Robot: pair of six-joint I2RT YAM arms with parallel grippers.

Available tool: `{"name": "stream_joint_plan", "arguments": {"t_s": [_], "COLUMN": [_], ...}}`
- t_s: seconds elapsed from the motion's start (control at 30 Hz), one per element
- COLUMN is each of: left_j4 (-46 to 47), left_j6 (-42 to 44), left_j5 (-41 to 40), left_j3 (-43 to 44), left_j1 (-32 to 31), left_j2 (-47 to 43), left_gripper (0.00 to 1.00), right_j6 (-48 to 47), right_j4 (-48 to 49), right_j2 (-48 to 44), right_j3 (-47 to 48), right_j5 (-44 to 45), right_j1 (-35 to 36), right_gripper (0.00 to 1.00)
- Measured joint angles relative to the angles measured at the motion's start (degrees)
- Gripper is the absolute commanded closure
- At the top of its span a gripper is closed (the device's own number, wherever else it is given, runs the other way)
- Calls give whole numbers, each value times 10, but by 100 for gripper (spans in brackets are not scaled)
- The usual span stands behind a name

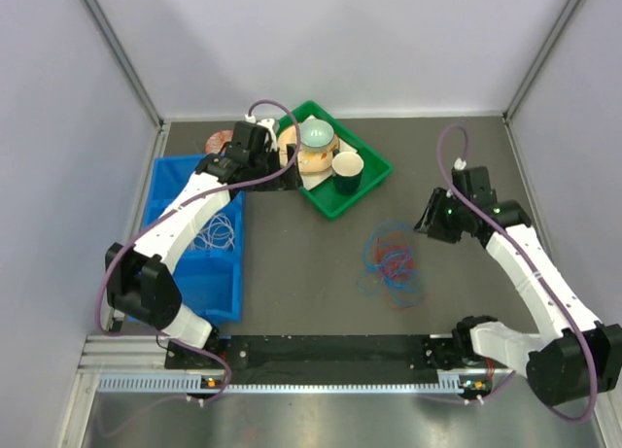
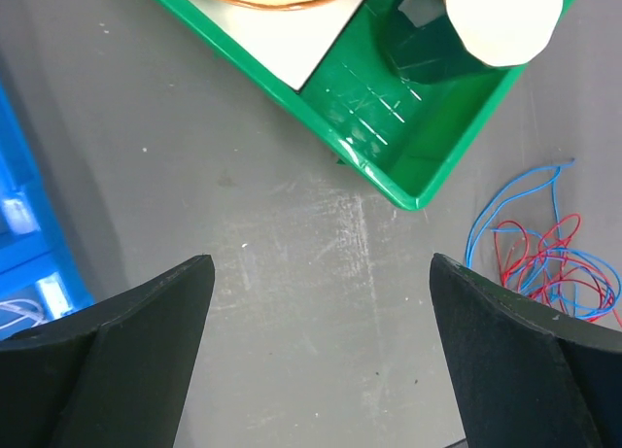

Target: Untangle the cables

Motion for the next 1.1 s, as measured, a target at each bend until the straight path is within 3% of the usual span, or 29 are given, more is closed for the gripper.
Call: {"name": "stream_joint_plan", "arguments": {"t_s": [0.43, 0.5, 0.53, 0.57, 0.7, 0.83, 0.97, 1.1], "left_j4": [3, 3, 3, 3, 2, -2, -20, -24], "left_j6": [-3, -4, -4, -5, -5, -4, -4, -3], "left_j5": [24, 26, 26, 26, 25, 16, -4, -19], "left_j3": [0, 0, 0, 0, 2, 9, 30, 56], "left_j1": [-10, -12, -14, -15, -17, -17, -17, -17], "left_j2": [28, 30, 31, 31, 31, 31, 31, 31], "left_gripper": [4, 4, 4, 4, 4, 4, 3, 2], "right_j6": [61, 68, 71, 73, 83, 72, 15, -21], "right_j4": [-3, 23, 37, 49, 87, 59, 45, 65], "right_j2": [-5, 16, 31, 50, 119, 80, -21, -61], "right_j3": [-110, -125, -133, -136, -126, -52, 143, 322], "right_j5": [25, 28, 28, 28, 28, 63, 122, 135], "right_j1": [107, 110, 112, 114, 117, 118, 117, 117], "right_gripper": [39, 48, 62, 100, 100, 100, 100, 100]}}
